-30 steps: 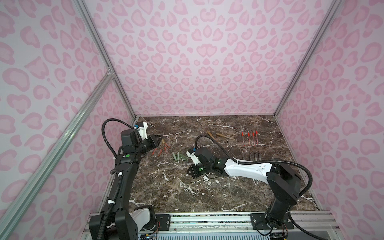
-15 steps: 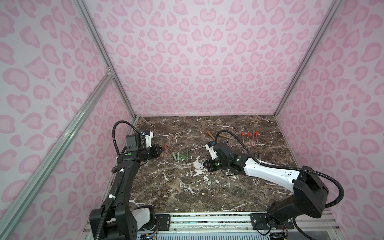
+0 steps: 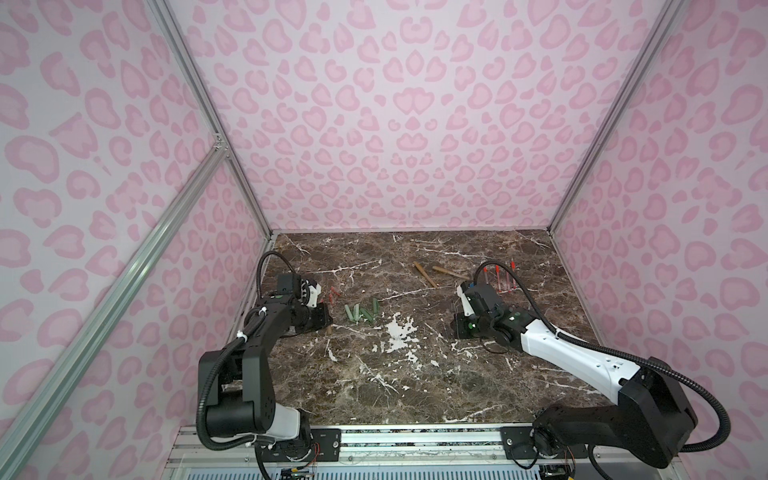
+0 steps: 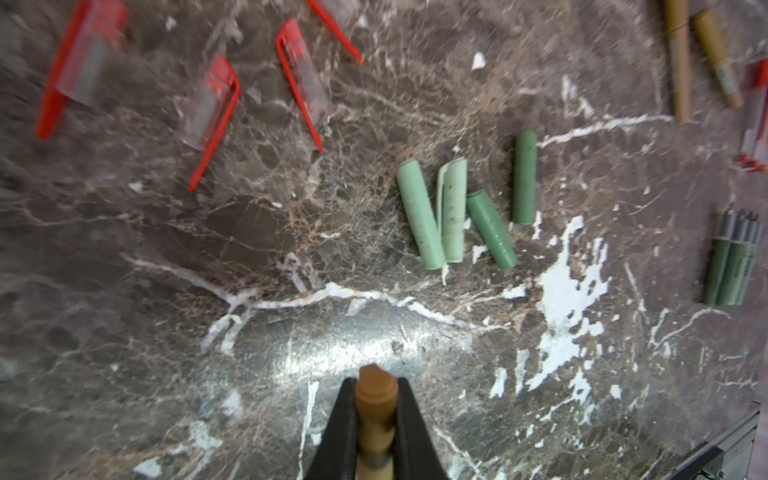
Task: Open the pen caps
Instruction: 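Carry the uncapped pen with the right gripper while the left gripper drops the cap, then lower the uncapped pen beside the green markers and release it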
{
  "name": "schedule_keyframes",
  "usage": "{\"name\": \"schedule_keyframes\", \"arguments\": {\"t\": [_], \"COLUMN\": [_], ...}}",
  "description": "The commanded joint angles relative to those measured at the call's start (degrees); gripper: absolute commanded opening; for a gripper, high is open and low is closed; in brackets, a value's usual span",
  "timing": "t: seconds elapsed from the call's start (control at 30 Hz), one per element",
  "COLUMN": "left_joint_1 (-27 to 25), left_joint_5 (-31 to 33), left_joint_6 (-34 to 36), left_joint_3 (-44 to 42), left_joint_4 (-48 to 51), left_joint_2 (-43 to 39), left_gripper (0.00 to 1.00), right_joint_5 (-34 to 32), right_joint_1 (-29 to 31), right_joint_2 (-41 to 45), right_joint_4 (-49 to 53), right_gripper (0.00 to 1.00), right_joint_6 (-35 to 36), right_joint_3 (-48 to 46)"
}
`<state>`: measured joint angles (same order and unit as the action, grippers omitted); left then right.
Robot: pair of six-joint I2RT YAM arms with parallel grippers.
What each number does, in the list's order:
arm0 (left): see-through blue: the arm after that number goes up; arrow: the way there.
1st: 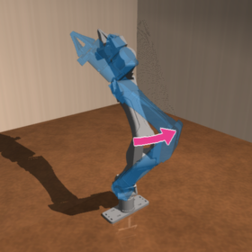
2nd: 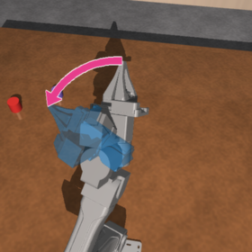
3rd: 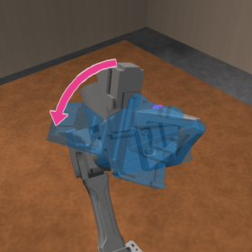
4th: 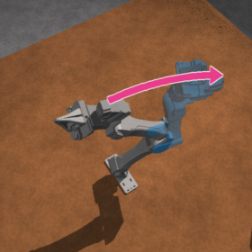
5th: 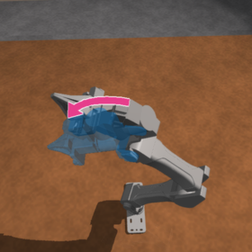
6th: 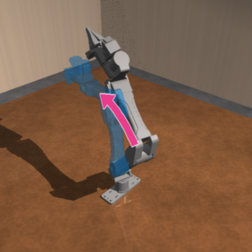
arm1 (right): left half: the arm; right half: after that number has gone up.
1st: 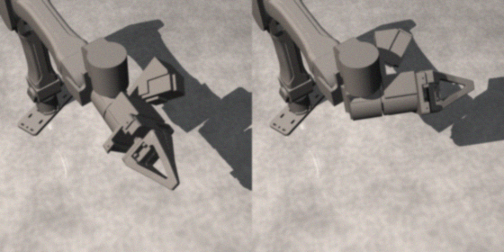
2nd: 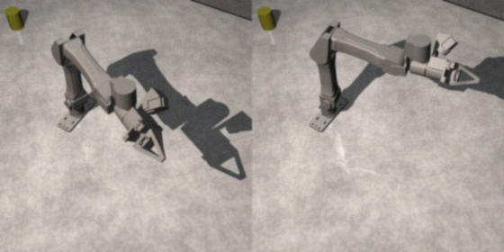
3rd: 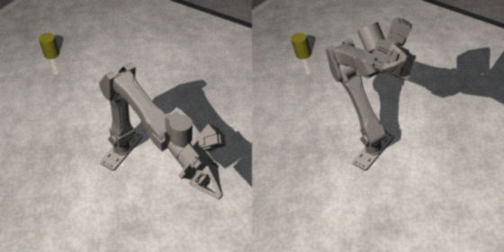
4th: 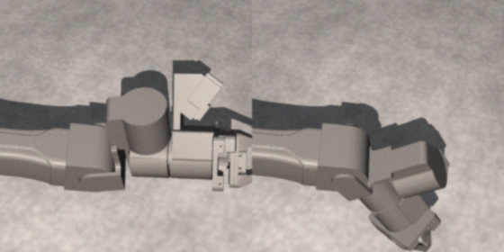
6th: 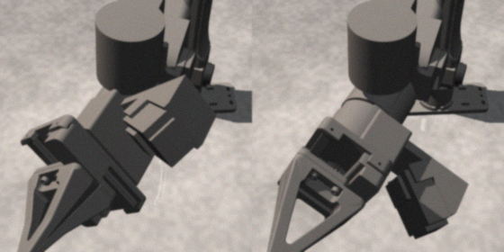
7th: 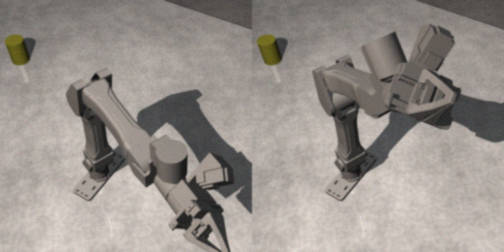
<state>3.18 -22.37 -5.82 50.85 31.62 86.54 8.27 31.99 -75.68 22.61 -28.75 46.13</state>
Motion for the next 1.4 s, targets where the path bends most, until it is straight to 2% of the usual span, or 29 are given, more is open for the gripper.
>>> {"name": "schedule_keyframes", "arguments": {"t": [0.0, 0.23, 0.5, 0.6, 0.73, 0.9, 1.07, 1.37], "left_joint_1": [-1.0, -3.0, -3.7, -3.7, -3.7, -3.8, -3.9, -3.0], "left_joint_5": [2.8, 5.4, 8.7, 8.6, 8.2, 7.1, 7.2, 7.4], "left_joint_6": [0.9, 1.1, 0.5, 0.0, -0.2, -0.9, 0.1, 5.0], "left_joint_3": [2.0, 3.8, 4.0, 3.8, 4.0, 2.7, 0.2, -8.8], "left_joint_4": [0.6, 1.4, 2.0, 1.6, 2.1, 1.4, 0.4, -6.9], "left_joint_2": [2.4, 8.7, 10.8, 10.4, 9.7, 4.9, -4.3, -23.1], "left_gripper": [0.03, 0.03, 0.15, 0.23, 0.28, 0.35, 0.54, 0.80], "right_joint_5": [0.3, 0.5, 0.0, -0.5, -0.7, -1.1, -1.0, -1.9], "right_joint_1": [-1.3, -4.5, -7.1, -7.8, -9.3, -10.3, -12.5, -14.3], "right_joint_2": [0.9, 0.5, 0.3, 0.8, -0.2, -0.1, -2.5, -11.1], "right_joint_4": [0.8, 1.1, 2.6, 2.5, 4.4, 5.1, 6.0, 5.4], "right_gripper": [0.00, 0.00, 0.00, 0.00, 0.00, 0.00, 0.00, 0.00], "right_joint_6": [0.8, 1.7, 3.4, 4.2, 5.3, 6.6, 7.8, 10.2], "right_joint_3": [-1.7, -3.1, -3.1, -3.1, -1.8, -0.6, 0.8, 5.6]}}
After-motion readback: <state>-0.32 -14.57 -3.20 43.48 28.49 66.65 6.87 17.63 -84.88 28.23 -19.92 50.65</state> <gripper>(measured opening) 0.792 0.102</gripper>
